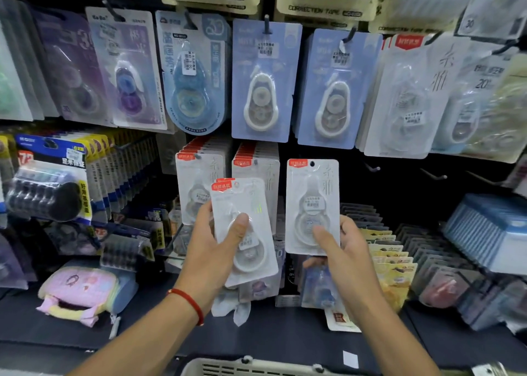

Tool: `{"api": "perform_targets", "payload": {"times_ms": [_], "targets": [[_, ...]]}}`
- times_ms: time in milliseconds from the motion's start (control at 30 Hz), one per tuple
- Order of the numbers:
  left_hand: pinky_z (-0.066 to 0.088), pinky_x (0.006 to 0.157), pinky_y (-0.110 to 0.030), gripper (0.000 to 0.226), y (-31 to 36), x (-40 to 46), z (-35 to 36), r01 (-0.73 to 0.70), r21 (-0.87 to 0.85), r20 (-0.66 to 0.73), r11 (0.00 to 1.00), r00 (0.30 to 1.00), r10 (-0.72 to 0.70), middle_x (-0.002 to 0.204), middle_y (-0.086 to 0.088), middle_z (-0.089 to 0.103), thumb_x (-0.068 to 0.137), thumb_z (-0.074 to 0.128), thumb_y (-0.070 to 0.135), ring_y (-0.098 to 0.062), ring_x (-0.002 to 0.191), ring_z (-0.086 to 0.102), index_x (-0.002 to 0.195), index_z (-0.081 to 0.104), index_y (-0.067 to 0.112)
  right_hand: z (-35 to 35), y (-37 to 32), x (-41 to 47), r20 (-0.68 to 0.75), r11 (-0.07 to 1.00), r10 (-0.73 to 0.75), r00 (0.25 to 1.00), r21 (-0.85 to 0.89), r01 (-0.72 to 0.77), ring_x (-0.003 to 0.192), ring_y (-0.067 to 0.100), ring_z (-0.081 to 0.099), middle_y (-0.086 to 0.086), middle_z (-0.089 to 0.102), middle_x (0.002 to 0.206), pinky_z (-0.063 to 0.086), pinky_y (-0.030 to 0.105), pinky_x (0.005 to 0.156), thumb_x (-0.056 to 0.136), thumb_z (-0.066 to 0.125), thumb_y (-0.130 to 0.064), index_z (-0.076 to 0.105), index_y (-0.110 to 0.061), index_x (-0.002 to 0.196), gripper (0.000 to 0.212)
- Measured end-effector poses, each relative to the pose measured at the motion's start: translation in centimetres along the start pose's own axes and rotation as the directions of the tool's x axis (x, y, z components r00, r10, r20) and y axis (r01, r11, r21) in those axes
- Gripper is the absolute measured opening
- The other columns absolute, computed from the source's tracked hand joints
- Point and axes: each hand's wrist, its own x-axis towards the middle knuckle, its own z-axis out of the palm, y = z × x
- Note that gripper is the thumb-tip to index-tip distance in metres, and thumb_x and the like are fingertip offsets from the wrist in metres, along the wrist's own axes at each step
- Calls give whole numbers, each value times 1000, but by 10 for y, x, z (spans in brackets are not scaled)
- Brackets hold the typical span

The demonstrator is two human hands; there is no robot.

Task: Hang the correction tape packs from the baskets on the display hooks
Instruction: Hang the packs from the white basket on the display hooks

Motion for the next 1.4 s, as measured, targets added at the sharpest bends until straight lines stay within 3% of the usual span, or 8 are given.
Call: {"api": "perform_targets", "payload": {"times_ms": [200, 367, 567, 733, 867, 1133, 1233, 1400], "targets": [[52, 109, -48, 60, 1, 0, 4, -29, -16, -29, 999, 999, 28, 127, 17, 73, 86, 74, 55, -6, 119, 69, 140, 54, 37, 5, 7, 1, -48, 992, -99, 994, -79, 95, 83, 22, 78, -7, 78, 105, 64, 41, 67, 103, 66, -20, 65, -32, 115, 17], [54, 106, -45, 43, 1, 2, 3, -48, -24, -55, 999, 997, 46, 125, 21, 73, 82, 74, 63, -3, 117, 70, 122, 60, 55, 4, 14, 5, -89, 984, -109, 990, -152, 94, 99, 9, 75, -16, 76, 111, 62, 40, 84, 102, 68, -29, 64, -37, 121, 21], [53, 106, -45, 45, -1, 2, 1, -45, -27, -51, 999, 998, 44, 126, 21, 72, 81, 75, 63, -2, 117, 69, 122, 59, 55, 0, 31, 16, -51, 946, 289, 956, -138, -293, 83, 19, 80, 0, 70, 112, 62, 27, 71, 104, 63, -37, 27, -16, 161, 71], [56, 104, -43, 51, -2, -2, 6, -17, -22, -11, 1000, 1000, 16, 122, 17, 75, 83, 78, 52, -5, 113, 72, 130, 57, 44, 7, 27, 2, 84, 969, 224, 971, -125, -212, 79, 20, 75, 4, 77, 96, 62, 32, 69, 102, 68, -38, 67, -13, 124, 33], [58, 101, -42, 68, -1, -6, 12, -3, -13, 11, 1000, 1000, 3, 121, 16, 76, 76, 82, 52, -6, 111, 73, 136, 55, 35, 23, 13, -21, 272, 985, 48, 961, -172, 0, 85, 22, 71, -5, 76, 100, 61, 34, 74, 81, 77, -56, 72, -34, 107, 34], [60, 93, -41, 63, 1, -9, 12, 78, -49, 73, 996, 995, -75, 124, 15, 75, 77, 85, 52, -11, 114, 73, 131, 55, 41, 15, 13, -27, 175, 983, 6, 985, -182, 26, 92, 18, 75, -5, 77, 105, 62, 40, 74, 101, 70, -23, 64, -26, 112, 13], [56, 96, -36, 45, -3, -6, 8, 91, -18, 58, 996, 994, -90, 119, 19, 75, 94, 76, 22, -4, 109, 73, 126, 58, 48, 11, 13, -25, 31, 998, 24, 999, -65, -22, 81, 23, 74, 5, 76, 105, 60, 41, 61, 107, 57, -18, 56, -21, 117, 11], [55, 99, -36, 59, -4, -5, 6, 95, 48, 33, 994, 995, -97, 113, 21, 75, 91, 71, 0, -3, 105, 72, 119, 58, 50, 2, 7, -18, -96, 1000, 4, 995, -14, -5, 66, 27, 70, 0, 77, 105, 57, 30, 55, 108, 54, -23, 51, -23, 123, 15]]}}
